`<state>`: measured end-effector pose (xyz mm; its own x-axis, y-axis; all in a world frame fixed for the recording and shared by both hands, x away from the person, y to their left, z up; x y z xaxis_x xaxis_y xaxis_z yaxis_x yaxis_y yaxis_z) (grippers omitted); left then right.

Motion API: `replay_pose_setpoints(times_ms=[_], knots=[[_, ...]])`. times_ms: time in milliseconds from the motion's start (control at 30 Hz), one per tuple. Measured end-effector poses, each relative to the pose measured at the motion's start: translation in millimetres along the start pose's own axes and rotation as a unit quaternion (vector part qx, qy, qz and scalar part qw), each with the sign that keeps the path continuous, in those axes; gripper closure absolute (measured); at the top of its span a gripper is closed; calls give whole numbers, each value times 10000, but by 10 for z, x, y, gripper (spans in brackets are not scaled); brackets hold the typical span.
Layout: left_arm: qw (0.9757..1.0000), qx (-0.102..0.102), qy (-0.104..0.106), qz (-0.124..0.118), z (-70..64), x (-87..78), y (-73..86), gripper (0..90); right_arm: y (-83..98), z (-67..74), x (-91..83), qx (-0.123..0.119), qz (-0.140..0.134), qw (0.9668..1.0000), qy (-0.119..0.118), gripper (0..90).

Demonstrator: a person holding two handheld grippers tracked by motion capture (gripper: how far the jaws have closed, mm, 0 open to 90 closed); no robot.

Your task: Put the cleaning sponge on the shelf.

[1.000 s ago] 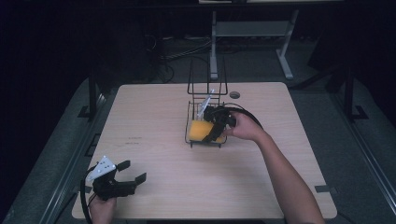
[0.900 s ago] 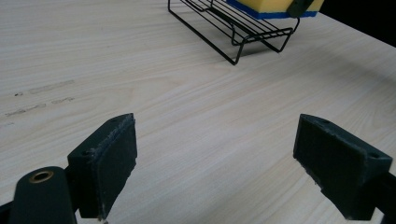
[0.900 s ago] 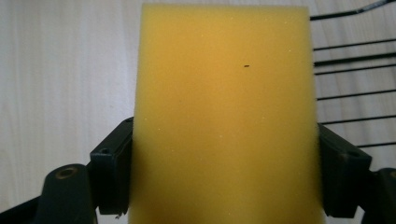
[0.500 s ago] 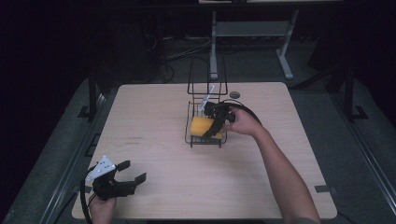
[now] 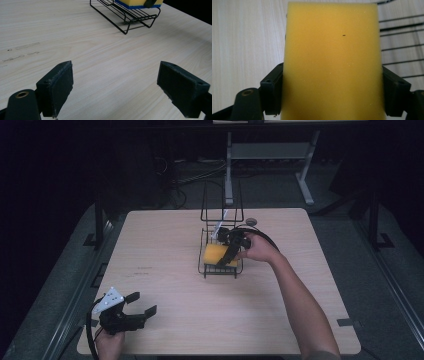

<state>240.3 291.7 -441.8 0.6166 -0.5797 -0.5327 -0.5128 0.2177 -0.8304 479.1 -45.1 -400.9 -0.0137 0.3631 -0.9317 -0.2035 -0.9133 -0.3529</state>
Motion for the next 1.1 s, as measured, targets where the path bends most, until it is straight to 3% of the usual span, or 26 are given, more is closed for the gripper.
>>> replay_pose_setpoints(times_ms=[133, 267, 467, 1100], knots=[[10000, -4, 0, -16, 2, -4, 2, 128, -23, -52, 31, -6, -51, 10000, 18, 216], [10000, -14, 7, -14, 6, -2, 1, 128, 2, -83, 112, 22, 106, 9999, 60, 215], [10000, -4, 7, -11, 6, -3, 1, 128, -18, -91, 178, -114, 80, 9998, 117, 215], [10000, -12, -3, -30, 8, -11, 2, 128, -11, -73, 266, -109, 175, 9997, 142, 200]])
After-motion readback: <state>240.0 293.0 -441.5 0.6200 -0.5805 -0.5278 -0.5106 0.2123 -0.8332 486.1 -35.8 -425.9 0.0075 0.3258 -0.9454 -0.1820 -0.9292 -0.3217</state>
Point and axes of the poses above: each handheld gripper's, and its own axes: x roughly forward along the jaws, y roughly out of its underside, z roughly to its left, the point moved 1 cm from there along x, roughly forward along the jaws, and after that the axes turned 4 degrees about z, right-handed, at the moved point
